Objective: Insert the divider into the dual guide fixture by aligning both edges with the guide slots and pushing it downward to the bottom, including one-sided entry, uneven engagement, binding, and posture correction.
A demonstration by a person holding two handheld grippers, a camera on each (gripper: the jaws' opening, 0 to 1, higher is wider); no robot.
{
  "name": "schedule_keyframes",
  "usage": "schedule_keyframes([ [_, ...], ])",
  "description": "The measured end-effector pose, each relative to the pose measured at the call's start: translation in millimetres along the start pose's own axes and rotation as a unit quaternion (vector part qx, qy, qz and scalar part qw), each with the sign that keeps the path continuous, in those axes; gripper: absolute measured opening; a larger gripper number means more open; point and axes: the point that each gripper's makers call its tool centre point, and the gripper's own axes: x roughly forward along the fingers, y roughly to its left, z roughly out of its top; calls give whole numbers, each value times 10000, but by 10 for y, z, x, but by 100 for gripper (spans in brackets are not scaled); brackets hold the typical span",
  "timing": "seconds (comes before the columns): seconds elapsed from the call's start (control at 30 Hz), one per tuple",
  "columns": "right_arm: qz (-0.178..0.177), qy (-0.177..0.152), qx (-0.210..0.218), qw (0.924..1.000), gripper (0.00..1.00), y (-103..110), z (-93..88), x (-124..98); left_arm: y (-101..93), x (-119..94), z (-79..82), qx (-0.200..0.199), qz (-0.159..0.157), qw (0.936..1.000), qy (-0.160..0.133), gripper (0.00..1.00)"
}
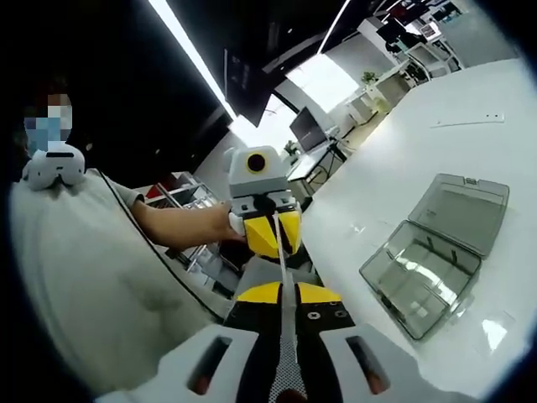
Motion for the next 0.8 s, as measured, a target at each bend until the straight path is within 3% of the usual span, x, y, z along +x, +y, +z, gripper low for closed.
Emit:
schedule_keyframes([
  [0.47,-193,-70,65,9998,0,-22,72,-36,81,-26,-12,-202,196,9996,-102,2],
  [0.8,-313,-115,454,9984,0,-57,113,-28,108,-52,-22,-448,253,9985,-210,1],
])
